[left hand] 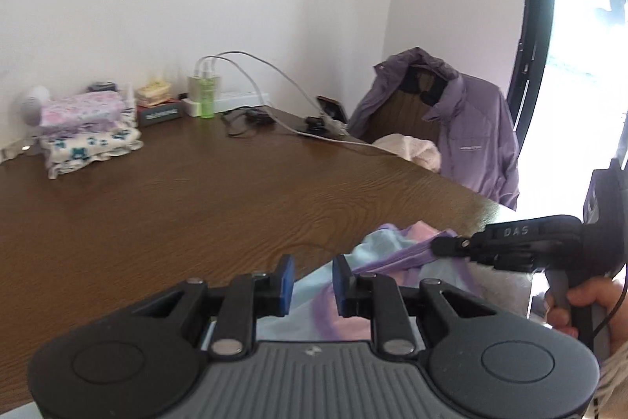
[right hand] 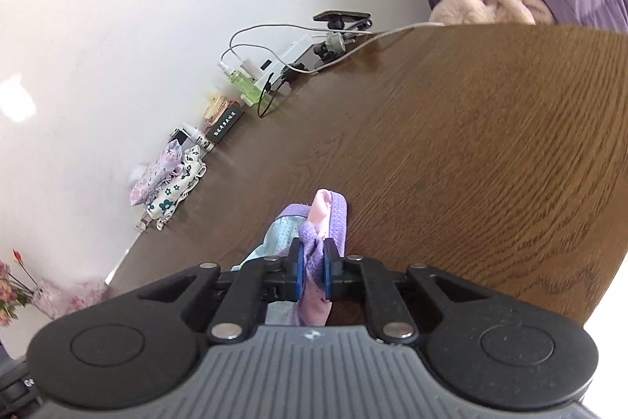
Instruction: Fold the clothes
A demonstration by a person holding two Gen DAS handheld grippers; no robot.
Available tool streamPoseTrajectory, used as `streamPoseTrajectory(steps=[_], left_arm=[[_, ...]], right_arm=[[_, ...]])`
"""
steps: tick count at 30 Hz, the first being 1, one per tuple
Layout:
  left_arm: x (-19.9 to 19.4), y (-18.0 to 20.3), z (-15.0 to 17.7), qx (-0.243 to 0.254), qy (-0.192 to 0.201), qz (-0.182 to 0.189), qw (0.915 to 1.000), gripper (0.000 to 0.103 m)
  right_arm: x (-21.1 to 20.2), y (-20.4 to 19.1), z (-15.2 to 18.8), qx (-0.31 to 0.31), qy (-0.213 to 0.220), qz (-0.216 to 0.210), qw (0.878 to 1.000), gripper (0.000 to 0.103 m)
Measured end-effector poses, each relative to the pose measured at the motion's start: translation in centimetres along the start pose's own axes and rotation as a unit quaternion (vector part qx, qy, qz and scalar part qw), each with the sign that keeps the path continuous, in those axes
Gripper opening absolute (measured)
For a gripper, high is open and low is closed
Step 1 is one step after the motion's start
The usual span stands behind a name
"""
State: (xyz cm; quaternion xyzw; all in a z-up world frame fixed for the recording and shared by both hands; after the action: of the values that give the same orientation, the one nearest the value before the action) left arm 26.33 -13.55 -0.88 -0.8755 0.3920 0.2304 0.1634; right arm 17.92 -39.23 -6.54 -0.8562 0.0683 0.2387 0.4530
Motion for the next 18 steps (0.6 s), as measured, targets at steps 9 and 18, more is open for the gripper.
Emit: streamPoseTrajectory(steps=[9, 18], left_arm=[[-1.0, -0.4, 6.7, 0.035, -0.068, 0.015, 0.9970, 0.014], [-5.0, -2.9, 7.2, -0.044, -0.019, -0.027, 0.9985, 0.015]], right_arm=[[-1.2, -9.7, 3.4, -0.326, 0.063, 0.013, 0.943, 0.008], [0.2, -18.8, 17.6, -0.567, -0.046, -0.067, 0.820, 0.008]])
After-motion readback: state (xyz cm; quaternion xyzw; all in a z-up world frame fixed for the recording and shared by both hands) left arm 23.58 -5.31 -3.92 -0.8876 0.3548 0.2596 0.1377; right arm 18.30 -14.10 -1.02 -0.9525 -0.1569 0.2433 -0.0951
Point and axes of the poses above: each gripper's, at about its wrist camera, not at the fingertips, and x roughly the way its jaws point, y to its right, z to its underside, the point moved 10 cm from there along x, roughly the way its jaws point, and after that the axes turned 13 degrees about x, right-handed, at the moved point
